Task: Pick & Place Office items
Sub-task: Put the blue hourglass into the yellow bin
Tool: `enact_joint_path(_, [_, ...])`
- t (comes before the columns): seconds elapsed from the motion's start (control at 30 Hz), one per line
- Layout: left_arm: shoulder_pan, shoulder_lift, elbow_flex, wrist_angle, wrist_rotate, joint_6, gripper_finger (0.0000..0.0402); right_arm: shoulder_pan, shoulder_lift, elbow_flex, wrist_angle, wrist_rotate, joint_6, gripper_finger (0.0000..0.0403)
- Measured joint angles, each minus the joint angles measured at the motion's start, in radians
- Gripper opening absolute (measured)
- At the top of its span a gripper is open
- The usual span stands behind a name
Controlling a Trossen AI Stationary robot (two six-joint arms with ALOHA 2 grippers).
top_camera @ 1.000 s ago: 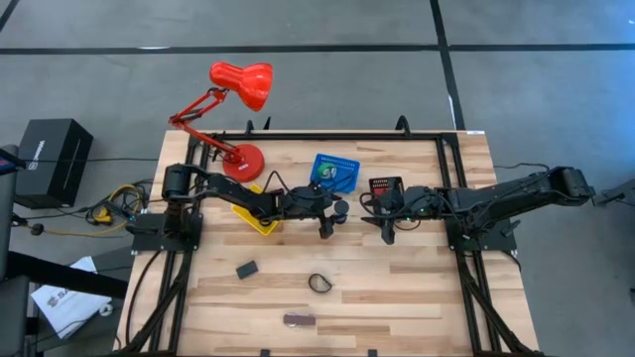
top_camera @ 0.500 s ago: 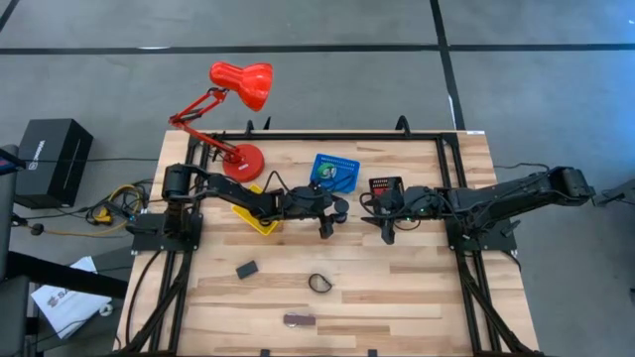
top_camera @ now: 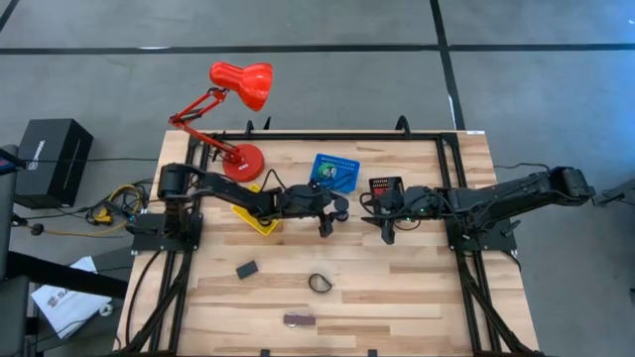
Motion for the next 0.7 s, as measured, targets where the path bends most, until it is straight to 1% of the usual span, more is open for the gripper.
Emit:
enact_joint_path(0.13, [0.0,-0.061,-0.007,-0.017,0.0,0.0,0.0222,0.0,0.0,0.0,-0.004,0.0,0.0,0.0214])
enact_joint_path(0.27, [0.0,-0.147,-0.017,-0.119,0.0,0.0,0.0217,0.0,0.0,0.0,-0.005,0.0,0.002,0.0214])
enact_joint_path(0.43, [-0.001,-0.259,-0.05,-0.201,-0.001,0.001,0.0225,0.0,0.0,0.0,-0.005,0.0,0.002,0.0214])
enact_joint_path(0.6, [-0.001,-0.391,-0.135,-0.211,-0.015,0.0,0.0218,0.0,0.0,0.0,-0.003,0.0,0.002,0.0214])
enact_joint_path(0.7, [-0.001,-0.47,-0.191,-0.21,-0.041,-0.001,0.0215,0.0,0.0,0.0,-0.004,0.0,0.002,0.0214])
